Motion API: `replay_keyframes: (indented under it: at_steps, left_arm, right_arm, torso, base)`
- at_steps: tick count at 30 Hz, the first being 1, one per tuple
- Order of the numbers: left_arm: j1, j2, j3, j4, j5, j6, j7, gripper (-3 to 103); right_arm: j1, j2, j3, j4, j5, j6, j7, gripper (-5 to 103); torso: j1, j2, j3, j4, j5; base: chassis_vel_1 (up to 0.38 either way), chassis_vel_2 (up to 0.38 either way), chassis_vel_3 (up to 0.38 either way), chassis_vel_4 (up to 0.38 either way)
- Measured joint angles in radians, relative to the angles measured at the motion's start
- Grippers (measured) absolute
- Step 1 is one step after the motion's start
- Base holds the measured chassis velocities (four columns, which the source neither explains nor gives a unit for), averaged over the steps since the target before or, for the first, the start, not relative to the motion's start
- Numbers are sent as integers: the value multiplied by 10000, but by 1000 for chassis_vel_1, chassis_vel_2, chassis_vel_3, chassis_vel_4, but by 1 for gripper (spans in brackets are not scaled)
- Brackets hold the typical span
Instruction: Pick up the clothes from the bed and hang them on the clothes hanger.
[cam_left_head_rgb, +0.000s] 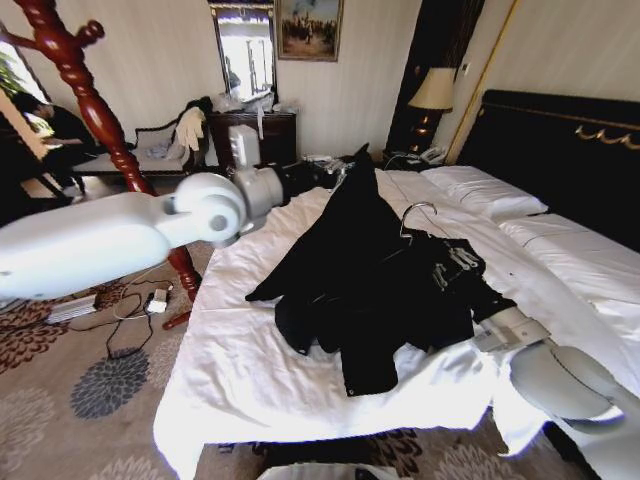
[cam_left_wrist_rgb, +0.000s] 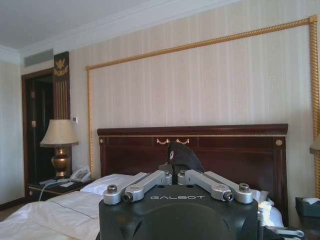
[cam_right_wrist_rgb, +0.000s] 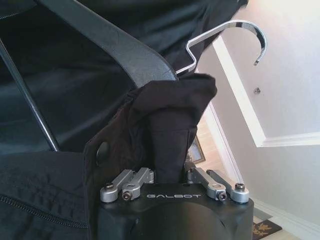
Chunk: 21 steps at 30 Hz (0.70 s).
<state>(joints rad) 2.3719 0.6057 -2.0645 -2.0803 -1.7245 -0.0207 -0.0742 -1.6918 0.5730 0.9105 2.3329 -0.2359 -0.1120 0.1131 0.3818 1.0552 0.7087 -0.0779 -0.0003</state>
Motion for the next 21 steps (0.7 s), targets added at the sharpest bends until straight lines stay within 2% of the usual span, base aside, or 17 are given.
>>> replay_keyframes:
  at_steps: [2, 4, 7, 13, 18, 19, 21]
  left_arm:
    - [-714, -664, 455, -779, -231, -57, -58, 0]
    - [-933, -853, 571, -1001, -331, -75, -72, 0]
    - [-1916, -1692, 1007, -1975, -792, -18, -140, 0]
    - [-2457, -2452, 1246, -2783, -1080, 81, -327, 0]
    - [-2665, -3527, 1502, -3595, -1005, 270, -446, 0]
    - [-2665, -3527, 1502, -3595, -1005, 270, -446, 0]
    - [-2769, -4125, 1614, -3967, -930, 392, -447, 0]
  right_arm:
    - [-23, 26, -18, -29, -86, 38, -4, 23]
    - [-23, 35, -33, -33, -109, 46, -5, 23]
    - [-27, 29, -123, -54, -246, 93, -27, 23]
    - [-3, 52, -198, -62, -342, 107, -55, 23]
    - [-60, 150, -204, -104, -444, 154, -88, 23]
    - [-60, 150, -204, -104, -444, 154, -88, 23]
    - [-6, 142, -204, -154, -450, 163, -113, 23]
  torso:
    - [-1, 0, -1, 0, 0]
    - [-1, 0, 0, -1, 0]
    - [-1, 1, -1, 1, 1]
    - [-1, 1, -1, -2, 2]
    - [-1, 0, 0, -2, 1]
    - [-1, 0, 0, -2, 1]
    - [-1, 1, 0, 0, 1]
  base:
    - [0, 0, 0, 0]
    - [0, 0, 0, 0]
    - [0, 0, 0, 0]
    - [0, 0, 0, 0]
    - [0, 0, 0, 0]
    - [0, 0, 0, 0]
    - [0, 0, 0, 0]
